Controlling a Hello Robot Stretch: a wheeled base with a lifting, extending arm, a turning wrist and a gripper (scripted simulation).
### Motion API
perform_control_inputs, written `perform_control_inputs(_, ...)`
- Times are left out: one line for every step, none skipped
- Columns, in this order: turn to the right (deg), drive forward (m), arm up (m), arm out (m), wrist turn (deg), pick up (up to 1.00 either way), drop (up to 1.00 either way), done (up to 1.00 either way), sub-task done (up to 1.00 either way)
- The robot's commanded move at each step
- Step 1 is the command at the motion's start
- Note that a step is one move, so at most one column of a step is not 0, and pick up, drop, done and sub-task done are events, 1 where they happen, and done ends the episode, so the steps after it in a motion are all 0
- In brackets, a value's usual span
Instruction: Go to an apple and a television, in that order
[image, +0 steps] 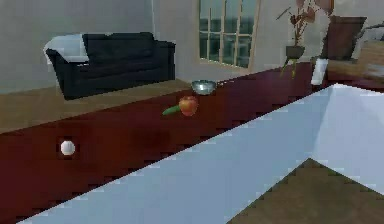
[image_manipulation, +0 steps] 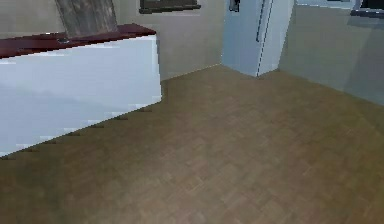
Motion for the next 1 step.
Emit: perform_control_inputs(0.0,0.0,0.0,0.0,0.0,0.0,0.0,0.0,1.0)
